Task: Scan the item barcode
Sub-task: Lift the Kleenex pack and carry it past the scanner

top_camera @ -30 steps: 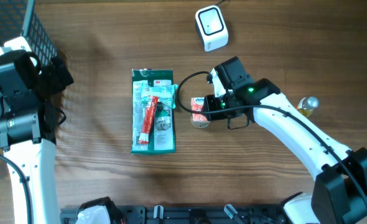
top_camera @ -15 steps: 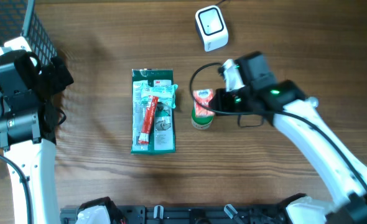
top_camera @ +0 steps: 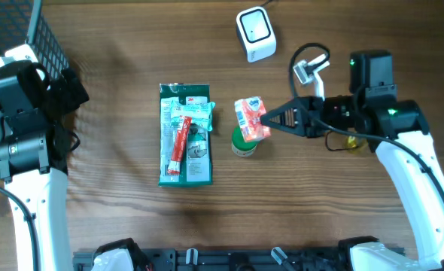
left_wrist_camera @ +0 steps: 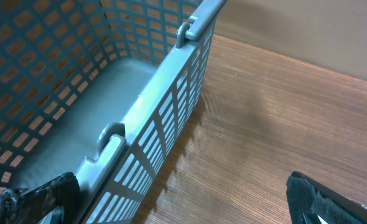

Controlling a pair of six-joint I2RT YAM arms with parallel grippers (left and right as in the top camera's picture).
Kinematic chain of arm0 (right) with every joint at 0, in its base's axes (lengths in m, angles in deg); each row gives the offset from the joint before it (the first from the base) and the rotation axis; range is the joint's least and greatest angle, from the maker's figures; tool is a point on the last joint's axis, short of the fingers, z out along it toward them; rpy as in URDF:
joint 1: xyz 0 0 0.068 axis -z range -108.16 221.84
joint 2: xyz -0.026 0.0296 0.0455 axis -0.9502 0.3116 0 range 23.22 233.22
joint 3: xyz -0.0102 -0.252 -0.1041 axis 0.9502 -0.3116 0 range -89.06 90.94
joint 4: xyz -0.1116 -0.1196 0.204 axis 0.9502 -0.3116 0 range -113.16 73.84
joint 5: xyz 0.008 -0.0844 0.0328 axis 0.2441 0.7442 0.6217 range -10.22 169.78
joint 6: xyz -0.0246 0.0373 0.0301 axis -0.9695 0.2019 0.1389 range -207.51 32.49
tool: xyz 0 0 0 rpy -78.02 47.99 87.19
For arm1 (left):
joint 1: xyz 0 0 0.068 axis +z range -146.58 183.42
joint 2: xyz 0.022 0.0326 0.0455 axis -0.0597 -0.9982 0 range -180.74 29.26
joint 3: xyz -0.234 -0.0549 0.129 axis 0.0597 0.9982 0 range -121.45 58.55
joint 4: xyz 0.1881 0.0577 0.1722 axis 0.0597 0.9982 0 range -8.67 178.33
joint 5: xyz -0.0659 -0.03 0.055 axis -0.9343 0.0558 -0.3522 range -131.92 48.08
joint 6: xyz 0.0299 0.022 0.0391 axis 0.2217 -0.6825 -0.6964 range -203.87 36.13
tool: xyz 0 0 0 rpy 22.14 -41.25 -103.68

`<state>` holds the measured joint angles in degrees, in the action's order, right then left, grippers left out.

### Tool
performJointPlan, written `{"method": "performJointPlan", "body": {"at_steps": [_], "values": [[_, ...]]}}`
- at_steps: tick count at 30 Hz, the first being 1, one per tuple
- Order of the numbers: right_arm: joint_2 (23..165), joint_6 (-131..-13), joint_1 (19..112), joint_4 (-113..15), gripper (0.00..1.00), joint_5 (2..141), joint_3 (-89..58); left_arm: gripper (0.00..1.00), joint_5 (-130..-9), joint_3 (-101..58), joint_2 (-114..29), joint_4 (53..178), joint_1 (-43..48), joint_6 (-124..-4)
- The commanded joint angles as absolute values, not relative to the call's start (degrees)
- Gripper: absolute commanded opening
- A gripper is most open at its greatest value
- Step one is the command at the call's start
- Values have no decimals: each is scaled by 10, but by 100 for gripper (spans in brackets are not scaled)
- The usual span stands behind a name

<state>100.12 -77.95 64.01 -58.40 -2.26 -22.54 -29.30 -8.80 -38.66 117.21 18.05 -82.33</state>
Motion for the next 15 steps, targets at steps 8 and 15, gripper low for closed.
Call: {"method": "performJointPlan", "body": {"at_steps": [8,15], "values": [[994,-799,645,-575,4,-132,-214,100,-324,-56,-409,1202,183,-800],[994,-800,645,-576,4,-120,-215,100,-324,-56,-409,1202,183,-800]]}}
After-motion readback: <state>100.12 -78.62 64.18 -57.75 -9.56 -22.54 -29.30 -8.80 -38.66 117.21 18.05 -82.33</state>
